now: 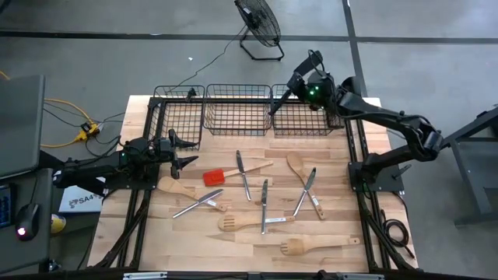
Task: Pick & Place Kitchen Items
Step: Put the black silicone spatula into the right wire basket
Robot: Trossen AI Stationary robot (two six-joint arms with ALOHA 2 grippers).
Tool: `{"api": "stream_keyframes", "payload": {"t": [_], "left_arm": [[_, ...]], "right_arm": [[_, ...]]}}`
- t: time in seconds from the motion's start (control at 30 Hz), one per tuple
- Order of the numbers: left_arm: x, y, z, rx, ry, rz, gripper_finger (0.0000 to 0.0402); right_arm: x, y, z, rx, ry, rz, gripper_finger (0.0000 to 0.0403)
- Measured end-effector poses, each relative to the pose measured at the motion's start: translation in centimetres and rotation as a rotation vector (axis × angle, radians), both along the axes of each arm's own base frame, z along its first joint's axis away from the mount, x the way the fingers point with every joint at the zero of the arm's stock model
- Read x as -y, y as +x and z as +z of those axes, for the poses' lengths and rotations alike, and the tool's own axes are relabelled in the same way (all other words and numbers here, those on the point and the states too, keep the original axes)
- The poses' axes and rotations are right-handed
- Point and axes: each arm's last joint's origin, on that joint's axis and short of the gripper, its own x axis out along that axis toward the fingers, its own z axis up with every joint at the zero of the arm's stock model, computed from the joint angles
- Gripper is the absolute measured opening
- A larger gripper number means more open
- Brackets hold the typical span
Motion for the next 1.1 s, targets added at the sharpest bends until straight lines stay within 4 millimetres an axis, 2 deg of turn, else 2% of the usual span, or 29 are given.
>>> {"api": "stream_keyframes", "payload": {"t": [0.13, 0.33, 0.67, 0.83, 1.1], "left_arm": [[0.0, 0.0, 0.0, 0.0, 0.0, 0.0, 0.0235], [0.0, 0.0, 0.0, 0.0, 0.0, 0.0, 0.0235], [0.0, 0.0, 0.0, 0.0, 0.0, 0.0, 0.0235], [0.0, 0.0, 0.0, 0.0, 0.0, 0.001, 0.0235], [0.0, 0.0, 0.0, 0.0, 0.0, 0.0, 0.0235]], "right_arm": [[-0.5, 0.2, -0.5, -0.032, -0.029, -0.037, 0.0064], [-1.2, -0.1, -3.2, -0.043, -0.028, -0.02, 0.0064], [-2.4, -1.3, -2.4, 0.127, -0.101, 0.03, 0.0064], [-3.7, -1.0, -3.9, 0.191, -0.095, 0.029, 0.0064], [-5.5, -0.4, -4.3, 0.351, -0.13, 0.054, 0.0064]]}}
